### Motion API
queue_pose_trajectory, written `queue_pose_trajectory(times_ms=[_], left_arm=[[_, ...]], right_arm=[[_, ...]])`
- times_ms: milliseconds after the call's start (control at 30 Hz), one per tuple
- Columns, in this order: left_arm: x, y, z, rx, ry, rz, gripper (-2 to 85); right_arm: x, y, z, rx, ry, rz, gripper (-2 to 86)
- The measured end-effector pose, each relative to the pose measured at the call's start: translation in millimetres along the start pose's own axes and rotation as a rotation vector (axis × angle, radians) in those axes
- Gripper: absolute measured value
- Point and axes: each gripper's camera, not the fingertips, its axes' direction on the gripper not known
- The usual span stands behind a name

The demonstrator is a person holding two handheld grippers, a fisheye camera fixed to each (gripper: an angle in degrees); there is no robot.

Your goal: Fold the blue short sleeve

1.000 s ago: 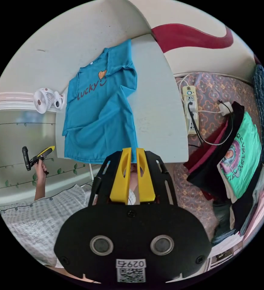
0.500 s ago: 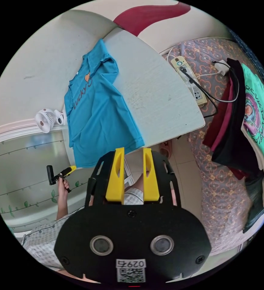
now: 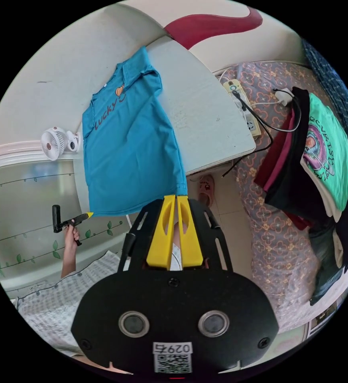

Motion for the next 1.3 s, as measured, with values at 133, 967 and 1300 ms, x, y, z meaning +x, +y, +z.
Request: queue_pose_trajectory(times_ms=[133, 967, 1300], left_arm=[[-1, 13, 3, -0.055, 0.050, 0.052, -1.0], [167, -213, -161, 0.164, -0.362, 0.002, 14.0], [198, -176, -39, 0.020, -0.518, -0.034, 12.3]], right_arm=[[10, 18, -5, -0.076, -0.065, 0.009, -0.2], [-115, -354, -66, 0.029, -0.284, -0.167, 4.4], [-134, -361, 68, -0.183, 0.088, -0.334, 1.5]])
